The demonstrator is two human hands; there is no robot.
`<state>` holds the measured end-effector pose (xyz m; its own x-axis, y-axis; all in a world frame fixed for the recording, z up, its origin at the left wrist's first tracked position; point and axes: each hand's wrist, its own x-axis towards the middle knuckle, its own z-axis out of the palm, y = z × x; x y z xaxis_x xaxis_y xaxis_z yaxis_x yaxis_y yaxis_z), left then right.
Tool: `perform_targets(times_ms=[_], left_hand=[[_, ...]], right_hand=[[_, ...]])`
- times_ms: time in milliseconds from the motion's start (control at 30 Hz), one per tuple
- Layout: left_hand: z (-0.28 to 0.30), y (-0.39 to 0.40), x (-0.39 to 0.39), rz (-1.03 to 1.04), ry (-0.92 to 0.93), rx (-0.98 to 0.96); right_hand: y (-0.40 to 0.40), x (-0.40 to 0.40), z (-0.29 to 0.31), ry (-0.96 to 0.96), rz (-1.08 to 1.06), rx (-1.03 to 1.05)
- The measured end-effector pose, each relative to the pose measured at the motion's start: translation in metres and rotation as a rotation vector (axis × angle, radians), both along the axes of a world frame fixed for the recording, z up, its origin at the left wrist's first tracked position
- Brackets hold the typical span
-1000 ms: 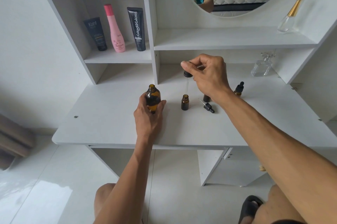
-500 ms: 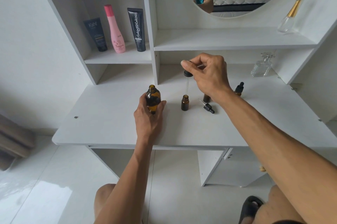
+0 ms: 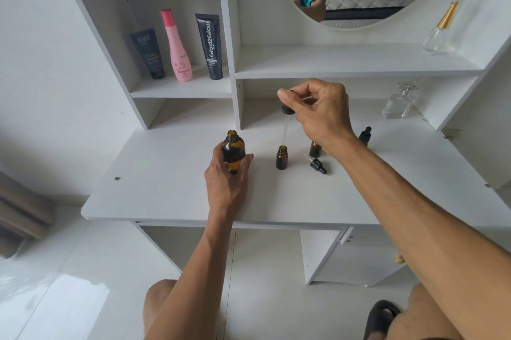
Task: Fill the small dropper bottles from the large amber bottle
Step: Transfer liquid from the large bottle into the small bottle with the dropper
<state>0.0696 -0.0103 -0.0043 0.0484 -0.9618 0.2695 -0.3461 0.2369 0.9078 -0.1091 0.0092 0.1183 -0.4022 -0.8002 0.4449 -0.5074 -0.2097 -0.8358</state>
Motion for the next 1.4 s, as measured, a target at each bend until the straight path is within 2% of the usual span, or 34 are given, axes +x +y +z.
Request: perform_targets(times_ms=[467,733,1400], left_hand=[[0.000,-0.002,0.000,-0.013,-0.001,0.006],[-0.001,-0.002,0.000,-0.013,0.007,0.003],[-0.003,-0.003,0.001,-0.028,0.031,-0.013]], right_hand=[[-0.014,0.046,0.032,-0.159,0.196,-0.100],[-0.026,0.069,0.037,-0.149,0.242,-0.099],[-0.039,0.074,0.004,-0.098,0.240,-0.018]])
